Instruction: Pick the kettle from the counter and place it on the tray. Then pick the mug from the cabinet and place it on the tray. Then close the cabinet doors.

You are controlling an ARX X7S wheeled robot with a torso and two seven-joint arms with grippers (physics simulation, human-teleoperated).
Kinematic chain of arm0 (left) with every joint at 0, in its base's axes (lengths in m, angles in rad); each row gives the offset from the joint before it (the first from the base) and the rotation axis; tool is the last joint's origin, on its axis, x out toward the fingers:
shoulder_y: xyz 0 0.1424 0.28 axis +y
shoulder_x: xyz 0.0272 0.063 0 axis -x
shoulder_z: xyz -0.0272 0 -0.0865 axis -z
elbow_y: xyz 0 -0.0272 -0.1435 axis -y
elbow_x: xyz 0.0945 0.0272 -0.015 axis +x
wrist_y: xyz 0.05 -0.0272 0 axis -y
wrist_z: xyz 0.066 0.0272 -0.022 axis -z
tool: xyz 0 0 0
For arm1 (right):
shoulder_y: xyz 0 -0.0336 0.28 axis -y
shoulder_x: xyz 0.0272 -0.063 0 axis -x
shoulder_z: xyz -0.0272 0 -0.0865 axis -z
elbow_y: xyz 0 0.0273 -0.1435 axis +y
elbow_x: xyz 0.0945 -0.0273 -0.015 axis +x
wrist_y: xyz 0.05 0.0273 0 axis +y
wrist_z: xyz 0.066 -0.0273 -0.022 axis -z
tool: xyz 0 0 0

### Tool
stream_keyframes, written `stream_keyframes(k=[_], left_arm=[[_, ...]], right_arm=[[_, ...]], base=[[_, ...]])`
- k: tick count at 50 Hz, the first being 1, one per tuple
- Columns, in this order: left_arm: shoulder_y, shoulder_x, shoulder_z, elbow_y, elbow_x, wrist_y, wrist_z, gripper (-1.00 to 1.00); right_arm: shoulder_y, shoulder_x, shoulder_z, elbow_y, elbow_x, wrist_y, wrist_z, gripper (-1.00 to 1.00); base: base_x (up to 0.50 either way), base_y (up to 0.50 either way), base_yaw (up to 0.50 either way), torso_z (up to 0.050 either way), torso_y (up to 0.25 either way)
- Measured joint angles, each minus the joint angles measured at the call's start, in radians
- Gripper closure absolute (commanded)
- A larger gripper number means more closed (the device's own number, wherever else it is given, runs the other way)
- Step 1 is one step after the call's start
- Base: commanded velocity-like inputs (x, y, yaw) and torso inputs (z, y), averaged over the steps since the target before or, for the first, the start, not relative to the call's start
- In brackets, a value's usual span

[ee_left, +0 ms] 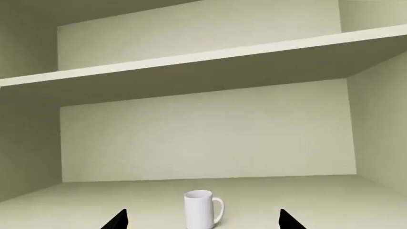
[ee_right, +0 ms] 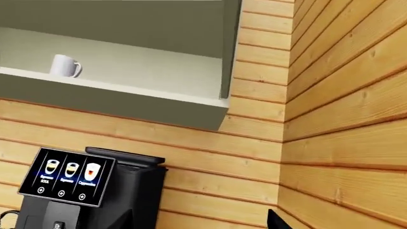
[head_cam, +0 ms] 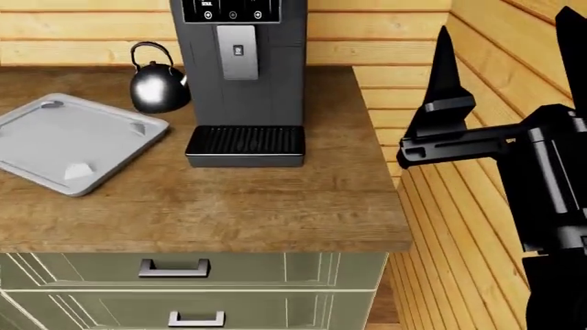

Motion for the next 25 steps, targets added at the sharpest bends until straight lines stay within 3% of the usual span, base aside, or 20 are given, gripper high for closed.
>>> stream_keyframes(k=[25], left_arm=[[0.000,0.000,-0.074,-0.022,0.101,0.008,0.003,-1.00]], right_arm=[[-0.029,0.015,-0.042,0.006,-0.048,-0.044,-0.015,-1.00]], base=[[0.50,0.00,0.00,0.000,0.001]])
